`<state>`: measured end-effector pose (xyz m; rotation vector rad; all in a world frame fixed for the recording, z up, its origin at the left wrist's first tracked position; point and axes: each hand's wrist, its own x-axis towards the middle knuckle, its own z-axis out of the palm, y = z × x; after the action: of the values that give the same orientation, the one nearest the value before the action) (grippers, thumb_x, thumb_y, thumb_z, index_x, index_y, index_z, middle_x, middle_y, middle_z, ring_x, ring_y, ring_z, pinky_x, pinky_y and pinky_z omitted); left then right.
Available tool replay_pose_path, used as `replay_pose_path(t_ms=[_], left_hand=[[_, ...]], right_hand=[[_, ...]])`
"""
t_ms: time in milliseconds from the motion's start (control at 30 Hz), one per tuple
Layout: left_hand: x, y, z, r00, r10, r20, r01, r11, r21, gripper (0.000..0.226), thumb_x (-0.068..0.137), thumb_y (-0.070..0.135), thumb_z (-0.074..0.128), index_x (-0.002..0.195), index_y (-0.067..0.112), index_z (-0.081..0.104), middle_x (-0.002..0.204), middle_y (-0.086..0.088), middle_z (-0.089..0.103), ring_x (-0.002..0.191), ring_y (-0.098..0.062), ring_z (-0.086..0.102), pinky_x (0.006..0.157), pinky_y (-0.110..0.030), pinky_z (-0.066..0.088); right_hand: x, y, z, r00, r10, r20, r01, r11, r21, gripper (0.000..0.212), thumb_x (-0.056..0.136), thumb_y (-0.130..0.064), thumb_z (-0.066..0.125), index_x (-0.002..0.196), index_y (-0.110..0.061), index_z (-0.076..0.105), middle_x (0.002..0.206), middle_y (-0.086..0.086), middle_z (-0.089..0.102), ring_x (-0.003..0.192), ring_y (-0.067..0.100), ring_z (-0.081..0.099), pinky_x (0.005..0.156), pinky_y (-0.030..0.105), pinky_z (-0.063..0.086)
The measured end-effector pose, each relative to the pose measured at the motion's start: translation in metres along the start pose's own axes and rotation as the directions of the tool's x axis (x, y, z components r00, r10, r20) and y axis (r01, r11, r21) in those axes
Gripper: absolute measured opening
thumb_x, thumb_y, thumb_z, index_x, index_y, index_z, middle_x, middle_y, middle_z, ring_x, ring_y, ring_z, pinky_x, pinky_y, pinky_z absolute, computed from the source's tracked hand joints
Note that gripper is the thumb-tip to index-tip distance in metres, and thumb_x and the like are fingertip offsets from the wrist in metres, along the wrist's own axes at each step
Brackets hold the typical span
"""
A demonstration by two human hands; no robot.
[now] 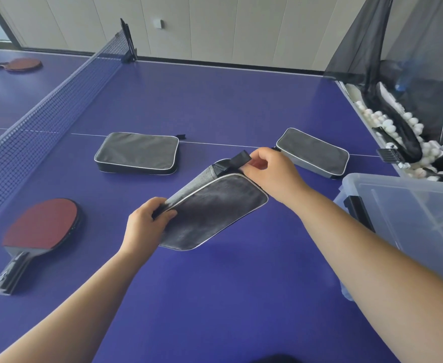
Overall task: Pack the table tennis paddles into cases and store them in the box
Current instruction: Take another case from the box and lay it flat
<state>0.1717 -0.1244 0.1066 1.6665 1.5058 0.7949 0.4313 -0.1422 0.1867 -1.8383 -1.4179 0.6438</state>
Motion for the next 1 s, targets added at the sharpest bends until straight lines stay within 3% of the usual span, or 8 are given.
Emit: replay_pose_path(t_ms=[167, 267, 333, 467, 600, 667, 800, 1000], left_hand=[[0.005, -0.01, -0.015, 0.998, 0.039, 0.046, -0.041, 0.999, 0.033, 0.015, 0.092, 0.016, 0.063, 0.088, 0.029, 0.056, 0.082, 0.011, 0.061, 0.077, -0.003, 0.054, 0.064, -0.015, 0.038], [0.011, -0.011, -0.018, 0.987, 0.105, 0.125, -0.115, 0.99, 0.079, 0.014, 0.093, 0.016, 0.063, 0.099, 0.024, 0.054, 0.085, 0.011, 0.06, 0.082, -0.015, 0.055, 0.069, -0.024, 0.04], [0.015, -0.01, -0.017, 0.976, 0.168, 0.137, -0.181, 0.98, 0.087, 0.027, 0.094, 0.013, 0.06, 0.117, 0.025, 0.053, 0.093, 0.012, 0.06, 0.089, -0.017, 0.054, 0.077, -0.027, 0.039], [0.025, -0.017, -0.022, 0.956, 0.278, 0.097, -0.283, 0.958, 0.044, 0.056, 0.097, 0.004, 0.052, 0.139, 0.04, 0.045, 0.125, 0.014, 0.058, 0.107, -0.004, 0.051, 0.092, -0.023, 0.039], [0.031, -0.025, -0.037, 0.961, 0.276, 0.006, -0.275, 0.959, -0.069, 0.064, 0.096, -0.003, 0.05, 0.137, 0.045, 0.041, 0.12, 0.029, 0.053, 0.105, 0.023, 0.044, 0.09, 0.001, 0.03], [0.035, -0.028, -0.045, 0.975, 0.223, -0.017, -0.223, 0.963, -0.149, 0.065, 0.096, -0.004, 0.049, 0.135, 0.048, 0.041, 0.122, 0.04, 0.049, 0.111, 0.03, 0.04, 0.093, 0.004, 0.027], [0.042, -0.026, -0.056, 0.984, 0.175, -0.009, -0.173, 0.958, -0.23, 0.067, 0.098, -0.001, 0.047, 0.13, 0.057, 0.042, 0.119, 0.054, 0.045, 0.12, 0.027, 0.037, 0.097, 0.004, 0.026], [0.048, -0.022, -0.055, 0.996, 0.089, 0.017, -0.077, 0.932, -0.355, 0.06, 0.099, 0.003, 0.048, 0.123, 0.059, 0.051, 0.128, 0.039, 0.053, 0.125, 0.017, 0.042, 0.105, -0.007, 0.032]], right_hand=[[0.001, -0.021, 0.018, 0.978, 0.138, 0.156, -0.133, 0.99, -0.042, 0.022, 0.085, -0.032, 0.062, 0.095, -0.013, 0.065, 0.09, 0.002, 0.07, 0.082, 0.018, 0.062, 0.078, 0.038, 0.052], [-0.004, -0.034, 0.035, 0.973, 0.118, 0.199, -0.106, 0.992, -0.066, 0.015, 0.087, -0.027, 0.062, 0.096, -0.016, 0.065, 0.09, -0.002, 0.069, 0.084, 0.016, 0.064, 0.073, 0.032, 0.051], [-0.004, -0.043, 0.042, 0.979, 0.079, 0.186, -0.067, 0.996, -0.066, 0.008, 0.089, -0.025, 0.063, 0.094, -0.02, 0.062, 0.085, -0.007, 0.066, 0.077, 0.011, 0.061, 0.063, 0.024, 0.045], [0.002, -0.05, 0.047, 0.983, 0.065, 0.169, -0.051, 0.995, -0.084, 0.011, 0.09, -0.018, 0.063, 0.099, -0.021, 0.059, 0.086, -0.002, 0.069, 0.078, 0.015, 0.066, 0.063, 0.023, 0.047], [0.003, -0.04, 0.051, 0.995, 0.043, 0.092, -0.029, 0.988, -0.149, 0.007, 0.092, -0.012, 0.059, 0.094, -0.019, 0.059, 0.084, -0.005, 0.065, 0.08, 0.016, 0.062, 0.062, 0.022, 0.044], [0.004, -0.031, 0.054, 0.998, 0.056, 0.034, -0.051, 0.99, -0.133, 0.008, 0.092, -0.012, 0.06, 0.091, -0.02, 0.06, 0.085, -0.005, 0.063, 0.079, 0.014, 0.059, 0.065, 0.021, 0.044], [0.005, -0.015, 0.058, 0.996, 0.081, -0.038, -0.085, 0.992, -0.098, 0.011, 0.091, -0.01, 0.06, 0.089, -0.021, 0.061, 0.088, -0.004, 0.065, 0.079, 0.011, 0.058, 0.068, 0.02, 0.044], [0.005, -0.006, 0.057, 0.988, 0.143, -0.063, -0.147, 0.987, -0.058, 0.006, 0.093, -0.014, 0.06, 0.092, -0.019, 0.061, 0.086, -0.007, 0.066, 0.075, 0.004, 0.059, 0.062, 0.014, 0.04]])
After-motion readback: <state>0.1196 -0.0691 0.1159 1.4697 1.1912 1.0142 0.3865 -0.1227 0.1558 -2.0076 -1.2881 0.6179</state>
